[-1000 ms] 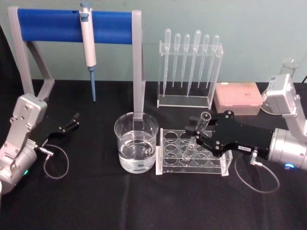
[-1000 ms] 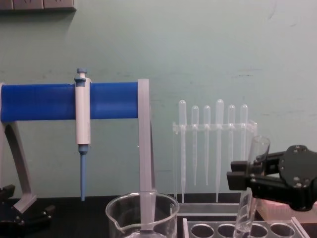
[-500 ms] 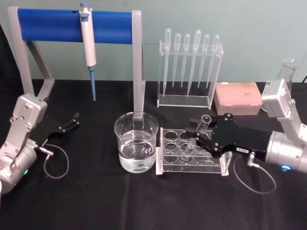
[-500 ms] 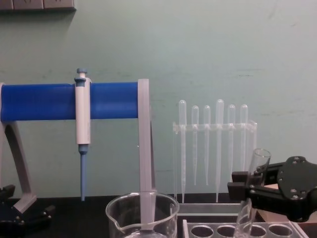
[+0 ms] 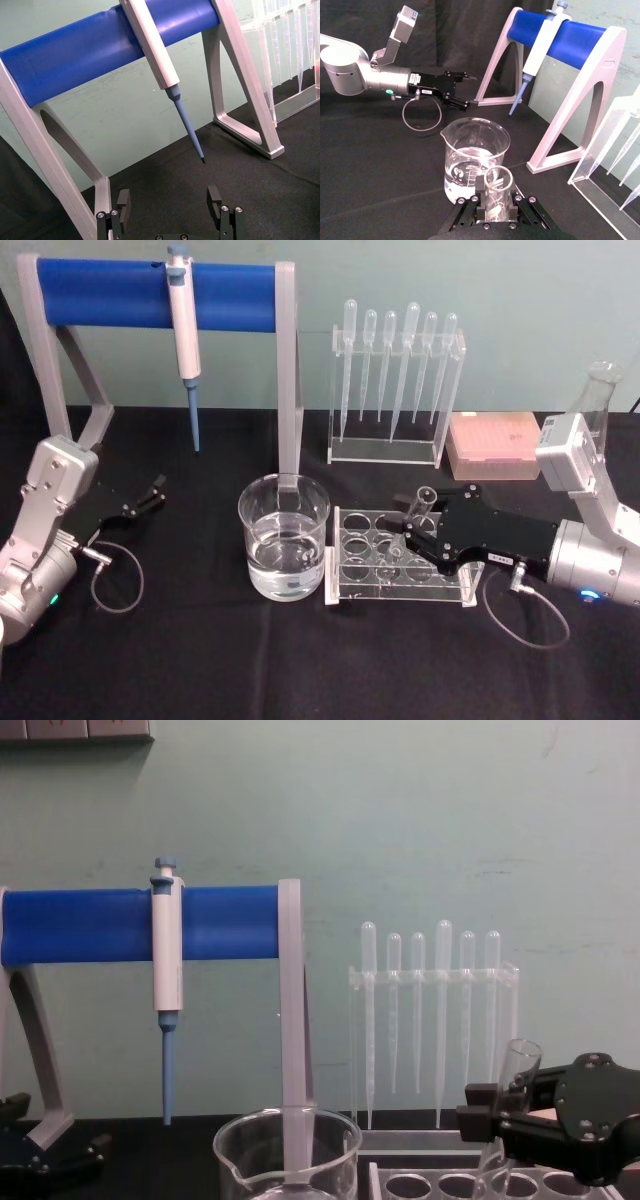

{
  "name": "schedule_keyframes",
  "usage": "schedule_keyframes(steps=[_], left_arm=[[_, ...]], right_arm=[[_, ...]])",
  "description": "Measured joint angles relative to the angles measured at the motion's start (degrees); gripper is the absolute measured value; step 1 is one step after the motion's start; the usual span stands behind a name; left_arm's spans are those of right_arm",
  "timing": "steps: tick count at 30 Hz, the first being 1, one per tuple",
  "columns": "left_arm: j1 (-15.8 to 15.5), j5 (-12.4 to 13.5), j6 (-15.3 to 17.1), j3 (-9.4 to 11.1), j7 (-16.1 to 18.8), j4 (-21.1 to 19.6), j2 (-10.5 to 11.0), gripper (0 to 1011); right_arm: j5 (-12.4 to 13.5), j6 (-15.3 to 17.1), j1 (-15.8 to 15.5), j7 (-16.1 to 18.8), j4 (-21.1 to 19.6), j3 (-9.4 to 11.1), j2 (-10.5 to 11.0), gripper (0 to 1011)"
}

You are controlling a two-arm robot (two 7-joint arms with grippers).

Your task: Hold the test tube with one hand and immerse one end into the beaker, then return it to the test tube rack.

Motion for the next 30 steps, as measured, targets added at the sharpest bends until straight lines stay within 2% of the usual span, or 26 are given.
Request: schedule_keyframes(steps=[6,10,14,15,17,19,21,23,24,25,26,30], left_arm=[[0.0,0.0,0.0,0.0,0.0,0.0,0.0,1000],[0.0,0.0,0.0,0.0,0.0,0.0,0.0,1000],[0.0,0.0,0.0,0.0,0.0,0.0,0.0,1000],[0.0,0.0,0.0,0.0,0.0,0.0,0.0,1000],[0.0,0.0,0.0,0.0,0.0,0.0,0.0,1000],[0.0,0.0,0.0,0.0,0.0,0.0,0.0,1000],[0.0,0.0,0.0,0.0,0.0,0.0,0.0,1000],[0.0,0.0,0.0,0.0,0.0,0.0,0.0,1000],[0.0,0.0,0.0,0.0,0.0,0.0,0.0,1000],[0.0,0.0,0.0,0.0,0.0,0.0,0.0,1000],[0.0,0.0,0.0,0.0,0.0,0.0,0.0,1000],[0.0,0.0,0.0,0.0,0.0,0.0,0.0,1000]], right_arm=[[0.04,0.0,0.02,0.0,-0.08,0.0,0.08,226],[0.08,0.0,0.03,0.01,-0.14,0.01,0.1,326],[0.13,0.0,0.03,0.03,-0.18,0.03,0.12,486],[0.13,0.0,0.03,0.03,-0.18,0.04,0.12,486],[0.14,-0.03,-0.03,-0.04,-0.32,0.12,0.15,590],[0.13,-0.14,-0.21,-0.22,-0.72,0.32,0.2,601],[0.13,-0.68,-1.3,-1.45,-2.25,1.42,0.43,711],[0.22,-1.03,-1.94,-2.2,-3.11,2.05,0.55,743],[0.49,-1.36,-2.68,-2.84,-4.09,2.86,0.61,797],[0.67,-1.5,-3.08,-3.22,-4.54,3.26,0.65,797],[0.82,-1.59,-3.48,-3.56,-5.01,3.66,0.69,842],[1.68,-2.33,-5.96,-5.95,-7.88,6.32,0.75,958]])
